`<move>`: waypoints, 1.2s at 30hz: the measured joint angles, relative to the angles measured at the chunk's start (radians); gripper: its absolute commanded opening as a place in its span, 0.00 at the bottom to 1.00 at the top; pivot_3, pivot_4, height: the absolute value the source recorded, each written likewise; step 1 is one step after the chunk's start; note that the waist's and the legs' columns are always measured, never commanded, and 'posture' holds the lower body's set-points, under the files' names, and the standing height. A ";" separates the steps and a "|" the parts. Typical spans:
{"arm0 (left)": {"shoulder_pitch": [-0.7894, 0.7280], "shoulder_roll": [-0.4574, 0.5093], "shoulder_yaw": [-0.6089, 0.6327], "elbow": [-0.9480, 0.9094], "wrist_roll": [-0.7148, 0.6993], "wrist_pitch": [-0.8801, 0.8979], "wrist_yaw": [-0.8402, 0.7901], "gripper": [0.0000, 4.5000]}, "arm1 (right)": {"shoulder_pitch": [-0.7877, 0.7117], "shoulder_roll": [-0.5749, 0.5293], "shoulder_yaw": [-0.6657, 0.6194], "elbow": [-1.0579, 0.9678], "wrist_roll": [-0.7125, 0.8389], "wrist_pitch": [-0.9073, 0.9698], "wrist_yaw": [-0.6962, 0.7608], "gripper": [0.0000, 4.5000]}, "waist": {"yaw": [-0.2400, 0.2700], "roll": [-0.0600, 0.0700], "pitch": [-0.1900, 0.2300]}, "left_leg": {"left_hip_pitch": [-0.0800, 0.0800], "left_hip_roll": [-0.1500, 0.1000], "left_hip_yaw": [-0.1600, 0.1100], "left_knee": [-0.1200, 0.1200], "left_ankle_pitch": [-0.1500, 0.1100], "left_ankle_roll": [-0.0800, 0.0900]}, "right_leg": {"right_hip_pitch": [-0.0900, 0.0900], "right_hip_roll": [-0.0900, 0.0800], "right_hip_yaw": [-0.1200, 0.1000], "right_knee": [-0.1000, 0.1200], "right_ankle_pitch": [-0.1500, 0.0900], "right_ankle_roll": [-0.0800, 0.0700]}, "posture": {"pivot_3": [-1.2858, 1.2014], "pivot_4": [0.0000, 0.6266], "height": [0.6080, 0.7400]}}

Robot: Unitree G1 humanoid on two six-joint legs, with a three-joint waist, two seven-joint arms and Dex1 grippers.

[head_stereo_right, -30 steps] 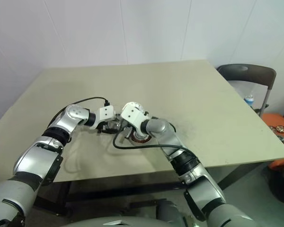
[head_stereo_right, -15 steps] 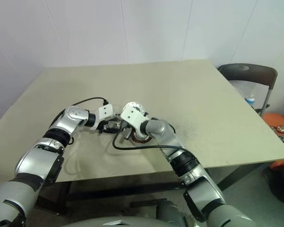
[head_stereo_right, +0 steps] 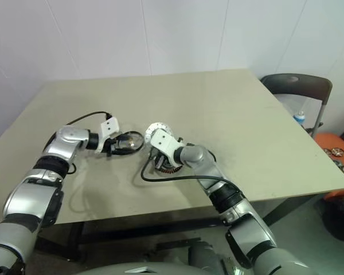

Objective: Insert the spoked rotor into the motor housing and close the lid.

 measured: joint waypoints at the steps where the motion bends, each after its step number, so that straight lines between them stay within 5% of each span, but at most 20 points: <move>1: 0.024 0.019 0.001 -0.018 -0.002 0.018 -0.007 0.57 | 0.001 -0.014 -0.003 0.000 0.001 0.000 0.006 0.00 | 0.001 0.000 0.000 | 0.000 0.000 0.000 0.000 0.000 0.000 | 0.000 0.000 0.000 0.000 0.000 0.000 | 0.52 0.00 1.00; 6: 0.136 0.056 0.051 -0.127 -0.060 0.102 -0.002 0.57 | 0.007 -0.057 -0.037 -0.002 0.014 0.003 0.033 0.00 | 0.004 0.000 0.000 | 0.000 0.000 0.000 0.000 0.000 0.000 | 0.000 0.000 0.000 0.000 0.000 0.000 | 0.52 0.00 1.00; 18: 0.384 0.055 0.359 -0.580 -0.464 0.571 0.086 0.57 | 0.109 -0.213 -0.166 -0.125 0.155 0.135 0.168 0.00 | 0.004 -0.001 0.000 | 0.001 0.001 -0.001 0.000 0.000 0.000 | 0.001 0.000 0.000 0.000 0.000 0.000 | 0.52 0.00 1.00; 25: 0.385 -0.050 0.515 -0.779 -0.755 0.842 0.213 0.57 | 0.119 -0.245 -0.199 -0.130 0.215 0.182 0.206 0.00 | 0.006 -0.001 0.000 | 0.002 0.001 -0.001 0.001 0.000 0.000 | 0.002 -0.001 0.000 0.000 0.000 0.000 | 0.52 0.00 1.00; 36: 0.326 -0.303 0.534 -0.849 -1.044 1.049 0.402 0.57 | 0.178 -0.293 -0.258 -0.204 0.358 0.306 0.279 0.00 | 0.012 -0.002 0.000 | 0.002 0.001 -0.001 0.001 0.000 -0.001 | 0.003 -0.001 0.000 -0.001 0.000 0.000 | 0.52 0.00 1.00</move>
